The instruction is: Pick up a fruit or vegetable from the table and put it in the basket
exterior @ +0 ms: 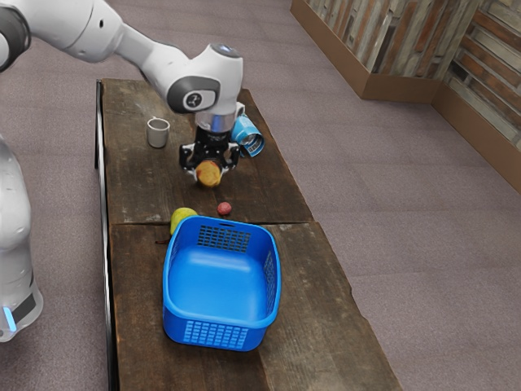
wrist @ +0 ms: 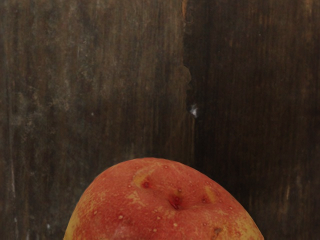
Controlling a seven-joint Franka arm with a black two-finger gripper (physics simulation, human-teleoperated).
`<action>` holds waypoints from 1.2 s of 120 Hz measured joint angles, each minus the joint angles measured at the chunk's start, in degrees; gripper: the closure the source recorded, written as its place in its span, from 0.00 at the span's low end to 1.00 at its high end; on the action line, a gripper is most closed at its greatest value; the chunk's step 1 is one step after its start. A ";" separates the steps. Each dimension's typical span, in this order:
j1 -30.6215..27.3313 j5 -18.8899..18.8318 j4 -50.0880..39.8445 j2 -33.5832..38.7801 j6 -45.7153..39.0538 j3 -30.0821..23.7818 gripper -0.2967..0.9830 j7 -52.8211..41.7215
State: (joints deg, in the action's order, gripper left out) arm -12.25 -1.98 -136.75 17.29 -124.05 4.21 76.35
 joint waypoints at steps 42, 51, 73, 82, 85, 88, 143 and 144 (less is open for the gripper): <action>0.09 1.99 12.99 6.94 11.52 -19.25 0.51 -2.80; 0.12 3.47 13.61 8.39 13.11 -23.43 0.51 -3.53; 0.17 6.83 14.77 9.64 16.23 -29.68 0.51 -4.99; 0.29 8.00 15.55 9.67 17.10 -31.75 0.51 -5.47; 0.36 8.29 15.76 9.66 17.36 -32.34 0.51 -5.62; 0.43 8.53 15.94 9.64 17.61 -32.78 0.51 -5.76; 3.83 10.50 16.32 10.43 20.21 -35.19 0.27 -7.50; 3.84 10.51 16.32 10.43 20.24 -35.18 0.27 -7.52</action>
State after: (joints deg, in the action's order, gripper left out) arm -8.41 8.53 -120.43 27.72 -103.81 -30.97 68.83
